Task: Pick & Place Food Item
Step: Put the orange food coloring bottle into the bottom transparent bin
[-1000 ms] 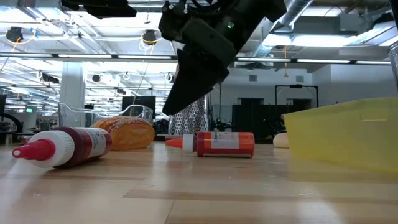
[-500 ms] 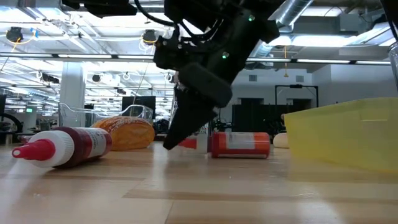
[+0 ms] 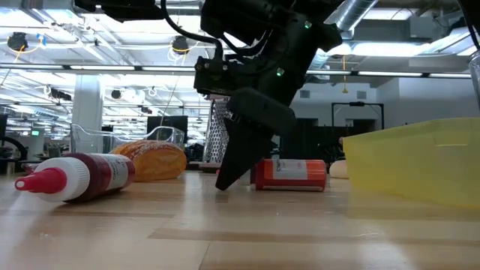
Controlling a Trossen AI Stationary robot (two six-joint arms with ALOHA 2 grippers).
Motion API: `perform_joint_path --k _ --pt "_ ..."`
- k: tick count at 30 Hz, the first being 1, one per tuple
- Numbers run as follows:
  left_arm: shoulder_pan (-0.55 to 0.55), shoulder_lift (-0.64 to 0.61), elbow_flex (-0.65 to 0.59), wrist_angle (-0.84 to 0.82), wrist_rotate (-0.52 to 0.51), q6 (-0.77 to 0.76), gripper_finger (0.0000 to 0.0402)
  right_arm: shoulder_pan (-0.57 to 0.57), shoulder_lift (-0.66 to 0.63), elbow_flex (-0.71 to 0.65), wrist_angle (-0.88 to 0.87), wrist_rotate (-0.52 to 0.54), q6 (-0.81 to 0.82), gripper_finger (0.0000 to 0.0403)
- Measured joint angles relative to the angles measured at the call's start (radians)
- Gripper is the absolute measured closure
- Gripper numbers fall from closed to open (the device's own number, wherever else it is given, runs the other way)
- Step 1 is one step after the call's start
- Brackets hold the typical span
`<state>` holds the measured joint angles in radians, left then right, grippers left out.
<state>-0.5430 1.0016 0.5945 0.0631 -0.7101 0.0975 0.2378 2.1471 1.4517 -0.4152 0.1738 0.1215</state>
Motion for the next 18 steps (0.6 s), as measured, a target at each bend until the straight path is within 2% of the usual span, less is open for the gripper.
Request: perform_joint_path --k 10,18 --pt "0.0 0.0 0.0 0.001 0.0 -0.001 0.0166 0.015 -0.002 0.0 0.002 0.01 -0.063 0.039" --pt "0.0 0.0 0.0 0.0 0.0 -0.001 0.0166 0.054 -0.006 0.035 0.031 0.099 -0.123 0.0397"
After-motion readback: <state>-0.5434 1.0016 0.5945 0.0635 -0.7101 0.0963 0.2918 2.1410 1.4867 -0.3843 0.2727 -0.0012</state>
